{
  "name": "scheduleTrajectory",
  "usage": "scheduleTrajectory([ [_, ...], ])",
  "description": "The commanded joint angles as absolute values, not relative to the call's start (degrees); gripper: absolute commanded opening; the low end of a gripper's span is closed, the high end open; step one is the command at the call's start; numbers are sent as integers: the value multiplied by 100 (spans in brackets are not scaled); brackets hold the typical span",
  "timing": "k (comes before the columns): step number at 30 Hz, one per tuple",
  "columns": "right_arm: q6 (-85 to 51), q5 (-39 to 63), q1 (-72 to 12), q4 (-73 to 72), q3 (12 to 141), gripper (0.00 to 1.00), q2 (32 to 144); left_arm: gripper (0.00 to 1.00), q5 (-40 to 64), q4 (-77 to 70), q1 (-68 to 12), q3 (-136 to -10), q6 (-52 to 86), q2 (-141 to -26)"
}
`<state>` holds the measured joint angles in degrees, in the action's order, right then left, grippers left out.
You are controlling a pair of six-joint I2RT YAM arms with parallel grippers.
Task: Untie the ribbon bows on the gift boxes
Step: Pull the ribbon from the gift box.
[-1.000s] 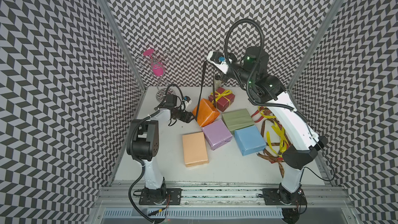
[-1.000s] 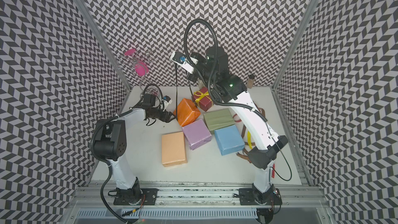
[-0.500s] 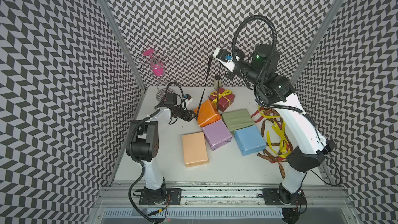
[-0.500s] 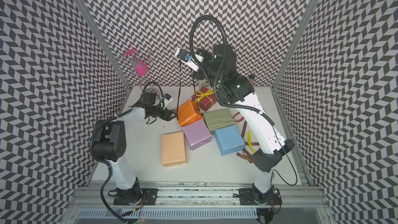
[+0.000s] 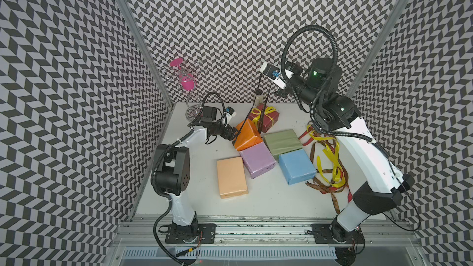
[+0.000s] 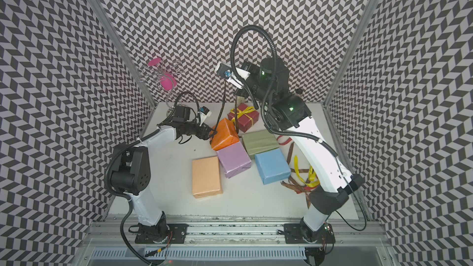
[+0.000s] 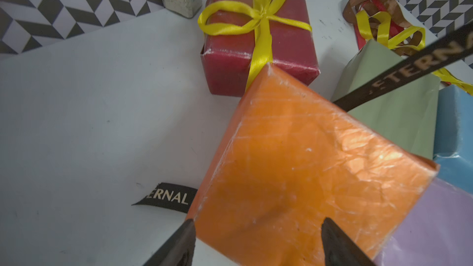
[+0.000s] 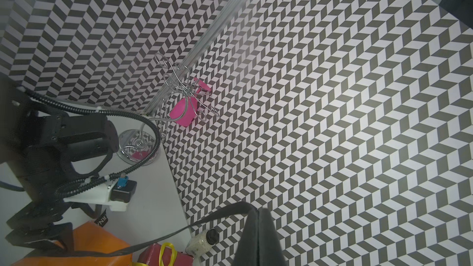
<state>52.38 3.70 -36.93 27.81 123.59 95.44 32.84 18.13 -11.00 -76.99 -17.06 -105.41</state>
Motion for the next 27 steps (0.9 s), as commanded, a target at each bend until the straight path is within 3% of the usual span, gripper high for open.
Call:
scheduleTrajectory([
  [1, 5374, 158, -3674, 2500, 12151, 0, 9346, 75, 3483, 1931, -1354, -8117, -2014, -10854],
  [8, 5414, 10, -3665, 2531, 12084, 0, 9169, 67, 3392, 2054, -1579, -8306, -2143, -11409],
  [17, 5470, -148, -3665, 2526, 12355, 0, 9012, 66, 2490, 1995, -1767, -8340, -1982, -11645],
  [27, 6199, -1515, -3665, 1636, 13110, 0, 8755, 66, 2217, 2083, -1763, -8227, -2027, -11664],
])
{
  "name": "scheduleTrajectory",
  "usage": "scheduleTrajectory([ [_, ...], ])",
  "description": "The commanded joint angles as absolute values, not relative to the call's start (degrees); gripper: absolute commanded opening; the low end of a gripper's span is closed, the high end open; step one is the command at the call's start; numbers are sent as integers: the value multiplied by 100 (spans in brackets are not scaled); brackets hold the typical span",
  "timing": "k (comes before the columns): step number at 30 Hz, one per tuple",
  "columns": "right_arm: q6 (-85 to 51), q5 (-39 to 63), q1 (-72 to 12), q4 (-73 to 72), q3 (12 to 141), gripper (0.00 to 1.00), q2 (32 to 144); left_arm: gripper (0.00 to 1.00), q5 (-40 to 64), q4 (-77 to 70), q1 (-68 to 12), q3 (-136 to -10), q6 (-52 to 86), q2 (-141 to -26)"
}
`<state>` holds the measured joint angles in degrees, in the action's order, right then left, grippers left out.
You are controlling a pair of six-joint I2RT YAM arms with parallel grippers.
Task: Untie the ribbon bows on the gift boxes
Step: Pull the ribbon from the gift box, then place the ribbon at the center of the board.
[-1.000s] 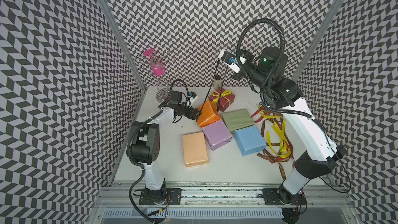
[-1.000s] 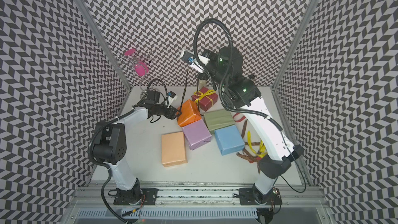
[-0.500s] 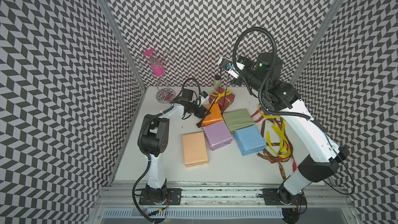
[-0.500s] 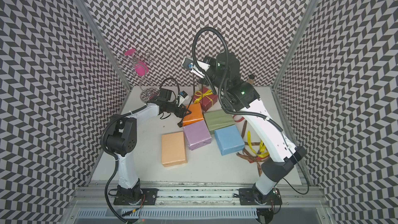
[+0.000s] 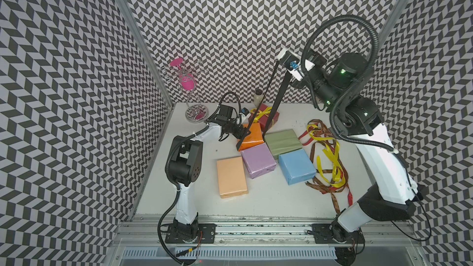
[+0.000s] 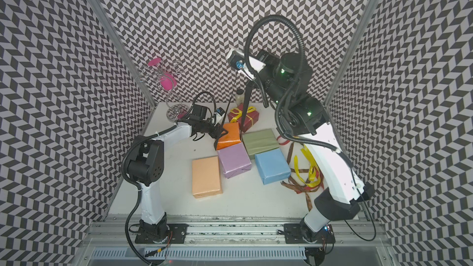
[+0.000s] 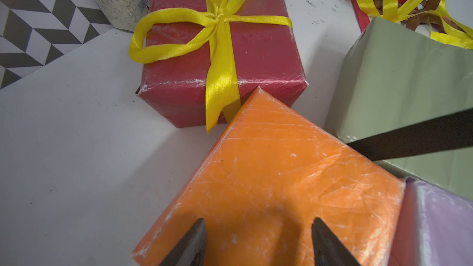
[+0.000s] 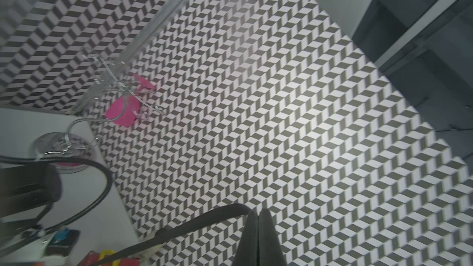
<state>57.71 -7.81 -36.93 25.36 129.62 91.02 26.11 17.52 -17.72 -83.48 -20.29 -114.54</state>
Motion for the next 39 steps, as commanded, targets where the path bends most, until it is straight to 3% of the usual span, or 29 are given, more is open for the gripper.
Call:
scheduleTrajectory([
  [1, 6338, -1706, -3665, 1459, 13054, 0, 8695, 66, 2203, 2075, -1758, -8194, -2051, -11654],
  [8, 6990, -2707, -3562, 104, 13047, 0, 8294, 66, 2137, 2057, -1740, -8109, -2041, -11631],
  [15, 7368, -2993, -3507, -506, 13495, 0, 7997, 66, 2122, 2058, -1740, -8109, -2042, -11562],
  [22, 7500, -2940, -3508, -306, 13834, 0, 7668, 66, 2136, 2039, -1723, -8125, -1986, -11522],
  [32, 6359, -3415, -3495, 756, 12279, 0, 7284, 67, 2309, 2065, -1715, -8182, -1917, -11241],
  [34, 5885, -3304, -3251, 1286, 12126, 0, 7443, 67, 2385, 2066, -1714, -8136, -1916, -11118],
  [39, 4701, -1767, -1444, 1145, 10780, 0, 7629, 67, 2531, 2101, -1714, -8073, -1882, -10789],
])
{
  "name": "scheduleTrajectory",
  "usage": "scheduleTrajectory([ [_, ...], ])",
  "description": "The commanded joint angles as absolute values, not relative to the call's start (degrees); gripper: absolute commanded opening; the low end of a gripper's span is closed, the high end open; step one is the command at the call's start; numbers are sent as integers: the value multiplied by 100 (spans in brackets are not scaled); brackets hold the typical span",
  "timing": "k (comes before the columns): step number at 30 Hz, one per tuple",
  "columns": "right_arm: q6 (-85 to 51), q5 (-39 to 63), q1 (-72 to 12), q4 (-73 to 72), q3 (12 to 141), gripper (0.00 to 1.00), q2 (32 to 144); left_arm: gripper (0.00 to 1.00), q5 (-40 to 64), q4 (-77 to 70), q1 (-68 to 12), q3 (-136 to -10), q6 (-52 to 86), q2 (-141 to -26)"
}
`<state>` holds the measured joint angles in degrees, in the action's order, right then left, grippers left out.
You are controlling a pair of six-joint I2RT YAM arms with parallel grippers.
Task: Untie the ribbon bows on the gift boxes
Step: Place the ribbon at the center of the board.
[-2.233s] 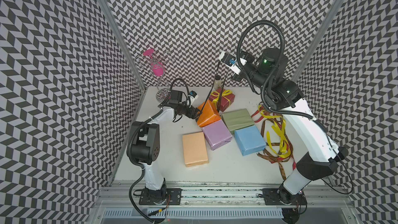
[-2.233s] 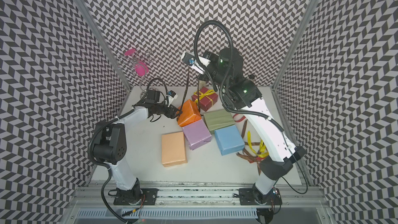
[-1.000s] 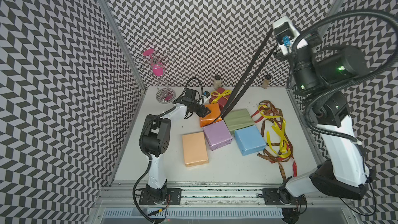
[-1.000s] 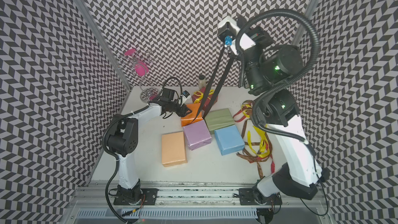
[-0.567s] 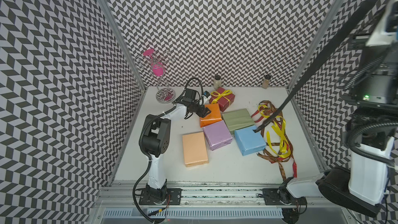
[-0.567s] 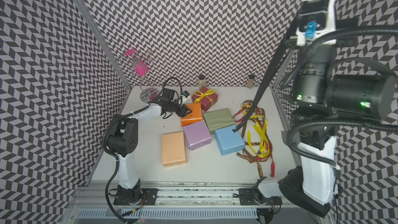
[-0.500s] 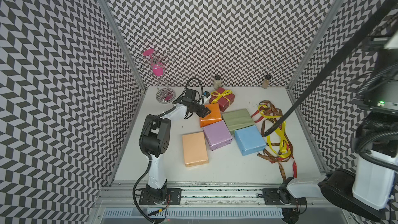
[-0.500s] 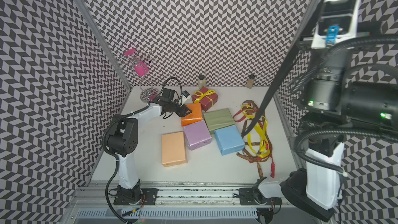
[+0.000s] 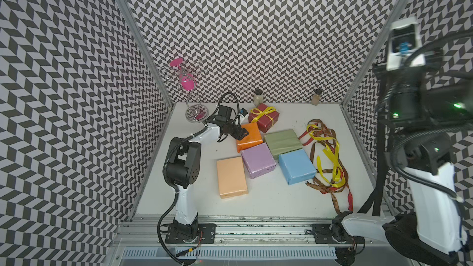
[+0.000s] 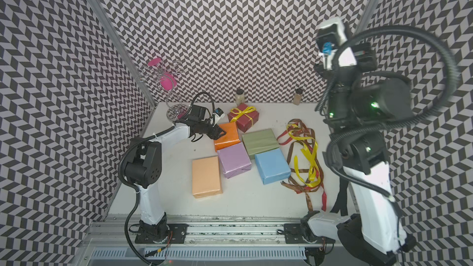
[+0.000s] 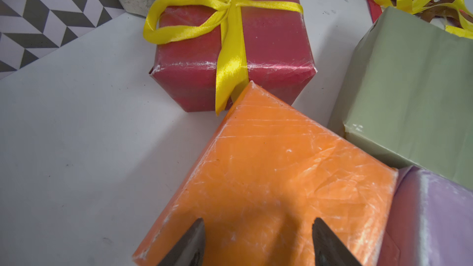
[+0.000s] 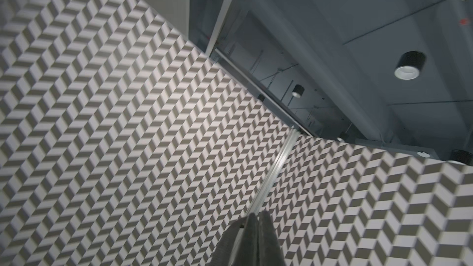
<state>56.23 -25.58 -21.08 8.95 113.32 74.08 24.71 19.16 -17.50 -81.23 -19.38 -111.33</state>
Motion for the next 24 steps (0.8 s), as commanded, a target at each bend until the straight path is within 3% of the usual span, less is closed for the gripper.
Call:
scheduleTrajectory([
  [1, 4421, -1394, -1073, 1207, 10639, 0, 7744, 67, 2532, 2109, -1714, -8055, -1870, -10711],
  [4, 3517, -343, -148, 1453, 10483, 0, 8147, 67, 2532, 2101, -1714, -7957, -1881, -10481],
  [7, 2992, 398, 272, 1316, 10055, 0, 8419, 67, 2524, 2142, -1705, -7927, -1877, -10268],
  [14, 2521, 880, 448, 1111, 9205, 0, 9095, 68, 2438, 2276, -1705, -8069, -1914, -9898],
  [24, 2616, 920, 451, 1941, 9044, 0, 10257, 67, 2332, 2308, -1714, -8439, -1672, -10221],
])
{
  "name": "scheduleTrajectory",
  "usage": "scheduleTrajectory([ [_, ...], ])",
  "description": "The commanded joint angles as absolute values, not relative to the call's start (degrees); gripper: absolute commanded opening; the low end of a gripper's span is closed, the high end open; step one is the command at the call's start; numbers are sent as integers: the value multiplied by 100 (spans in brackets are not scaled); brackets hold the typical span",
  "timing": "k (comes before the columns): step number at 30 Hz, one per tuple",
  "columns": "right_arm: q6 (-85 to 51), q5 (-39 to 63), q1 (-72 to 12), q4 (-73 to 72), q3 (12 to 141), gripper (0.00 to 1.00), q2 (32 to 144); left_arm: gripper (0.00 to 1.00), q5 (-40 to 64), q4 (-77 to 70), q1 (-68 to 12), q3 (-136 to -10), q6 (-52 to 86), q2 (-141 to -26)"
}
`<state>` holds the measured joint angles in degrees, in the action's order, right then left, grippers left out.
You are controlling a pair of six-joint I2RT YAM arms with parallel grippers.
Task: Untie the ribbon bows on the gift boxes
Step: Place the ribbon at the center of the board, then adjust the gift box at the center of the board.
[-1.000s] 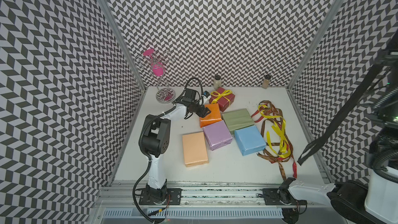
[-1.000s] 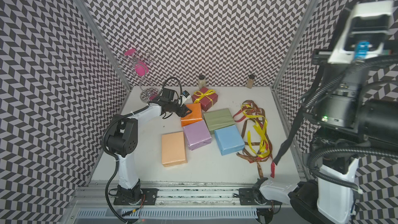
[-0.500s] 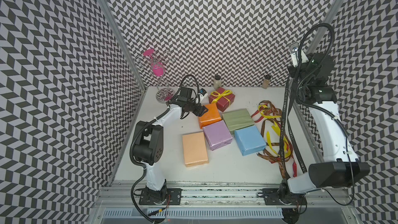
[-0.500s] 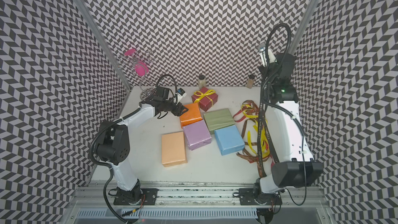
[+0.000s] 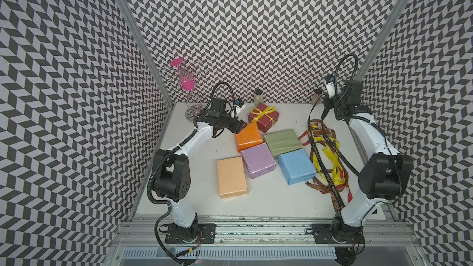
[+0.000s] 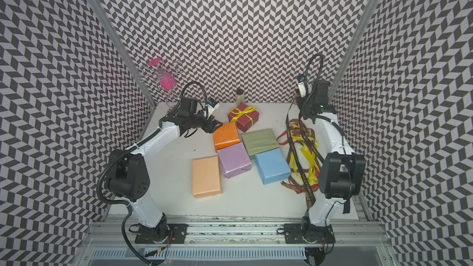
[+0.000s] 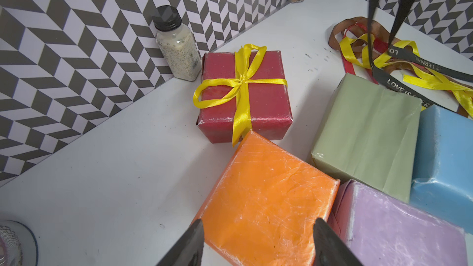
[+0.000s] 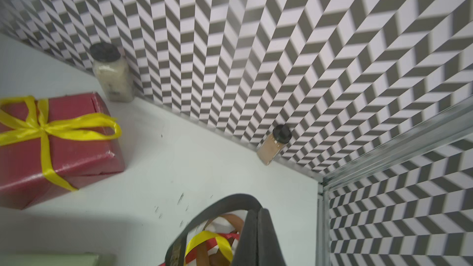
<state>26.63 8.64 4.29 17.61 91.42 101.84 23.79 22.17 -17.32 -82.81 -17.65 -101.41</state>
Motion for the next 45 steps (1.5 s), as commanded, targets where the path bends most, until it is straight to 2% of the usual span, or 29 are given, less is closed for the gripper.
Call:
scheduleTrajectory([
  [1, 2721, 914, 448, 2018, 8959, 0, 10311, 68, 2301, 2280, -1714, -8436, -1670, -10226],
  [4, 3050, 929, 440, 2167, 8710, 0, 10379, 68, 2246, 2206, -1714, -8435, -1657, -10247],
  [5, 3119, 931, 431, 2219, 8682, 6, 10380, 68, 2230, 2198, -1714, -8459, -1648, -10264],
  [7, 3176, 948, 414, 2283, 8678, 33, 10350, 68, 2193, 2197, -1714, -8544, -1595, -10340],
  [9, 3235, 1090, 388, 2292, 8741, 49, 10257, 68, 2131, 2189, -1723, -8648, -1523, -10441],
  [11, 3451, 1491, 300, 2295, 8806, 57, 10121, 68, 2070, 2167, -1723, -8776, -1477, -10577],
  [13, 3711, 1776, 89, 2406, 8895, 70, 10005, 68, 2001, 2136, -1723, -8965, -1433, -10733],
  [15, 3819, 1837, -252, 2551, 9073, 76, 10021, 68, 1952, 2204, -1714, -9282, -1415, -10969],
  [19, 3459, 2630, -730, 2694, 9363, 79, 10336, 67, 2025, 2496, -1714, -9920, -1441, -11478],
  [23, 2865, 3125, -964, 2376, 9589, 76, 10972, 67, 2057, 2560, -1714, -10141, -1441, -11821],
  [25, 2660, 3223, -993, 2277, 9830, 71, 11384, 67, 2059, 2531, -1714, -10196, -1482, -11957],
  [28, 2512, 3243, -998, 2249, 10345, 58, 12038, 67, 2005, 2557, -1708, -10505, -1512, -12261],
  [31, 2479, 3364, -993, 2157, 10728, 52, 12522, 67, 2037, 2532, -1705, -10875, -1449, -12642],
  [35, 2209, 3375, -1011, 1629, 10837, 53, 12817, 66, 2049, 2136, -1696, -11189, -1217, -12943],
  [37, 2069, 3278, -1011, 1358, 10845, 60, 12922, 66, 2065, 1782, -1688, -11212, -1066, -12998],
  [39, 1998, 3206, -1011, 1155, 10876, 62, 13026, 67, 2129, 1604, -1679, -11344, -941, -13120],
  [45, 1803, 3387, -1011, 967, 11228, 64, 13466, 67, 2294, 1439, -1679, -11950, -518, -13634],
])
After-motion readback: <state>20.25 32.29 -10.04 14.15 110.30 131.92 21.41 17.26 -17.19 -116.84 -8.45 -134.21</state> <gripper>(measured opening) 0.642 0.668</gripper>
